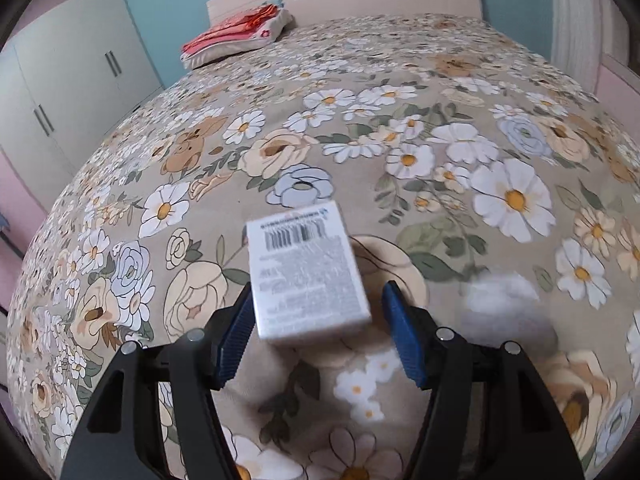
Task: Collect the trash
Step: 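Hold red block in left tool while right tool grasps white medicine box, then carry red block with left tool while right tool carries white box to bin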
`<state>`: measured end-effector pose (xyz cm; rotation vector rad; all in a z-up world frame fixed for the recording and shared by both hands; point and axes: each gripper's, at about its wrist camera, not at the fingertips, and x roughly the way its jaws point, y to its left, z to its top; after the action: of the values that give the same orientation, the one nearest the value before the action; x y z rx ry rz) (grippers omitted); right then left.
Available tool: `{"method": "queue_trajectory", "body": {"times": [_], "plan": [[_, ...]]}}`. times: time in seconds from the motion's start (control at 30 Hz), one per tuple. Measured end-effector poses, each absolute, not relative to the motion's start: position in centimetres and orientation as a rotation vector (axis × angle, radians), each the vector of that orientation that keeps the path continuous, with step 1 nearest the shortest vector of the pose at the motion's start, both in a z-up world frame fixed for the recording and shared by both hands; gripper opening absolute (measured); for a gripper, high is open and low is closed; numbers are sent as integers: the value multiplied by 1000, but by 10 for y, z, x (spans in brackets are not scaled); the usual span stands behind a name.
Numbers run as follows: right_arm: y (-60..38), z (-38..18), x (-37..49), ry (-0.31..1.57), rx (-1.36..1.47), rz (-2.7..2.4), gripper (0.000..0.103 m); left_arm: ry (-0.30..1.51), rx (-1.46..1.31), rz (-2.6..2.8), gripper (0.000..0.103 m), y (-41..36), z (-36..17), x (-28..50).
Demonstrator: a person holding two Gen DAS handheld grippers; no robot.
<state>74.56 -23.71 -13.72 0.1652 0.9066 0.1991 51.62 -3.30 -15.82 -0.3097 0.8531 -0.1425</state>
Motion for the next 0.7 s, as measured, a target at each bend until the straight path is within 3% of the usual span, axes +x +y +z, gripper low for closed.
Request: {"method": "queue_trajectory", "body": {"times": [0.07, 0.17, 0.4, 0.7], "plan": [[-237, -137, 752, 904, 158, 198, 66, 855, -309, -142, 40, -33, -159, 517], [-231, -138, 756, 926, 143, 213, 47, 856, -306, -142, 40, -34, -158, 518], [-232, -125, 739, 899, 184, 255, 45, 848, -281, -125, 40, -27, -146, 515], [-236, -57, 679, 812, 174, 302, 45, 778, -231, -97, 40, -13, -92, 483]]}}
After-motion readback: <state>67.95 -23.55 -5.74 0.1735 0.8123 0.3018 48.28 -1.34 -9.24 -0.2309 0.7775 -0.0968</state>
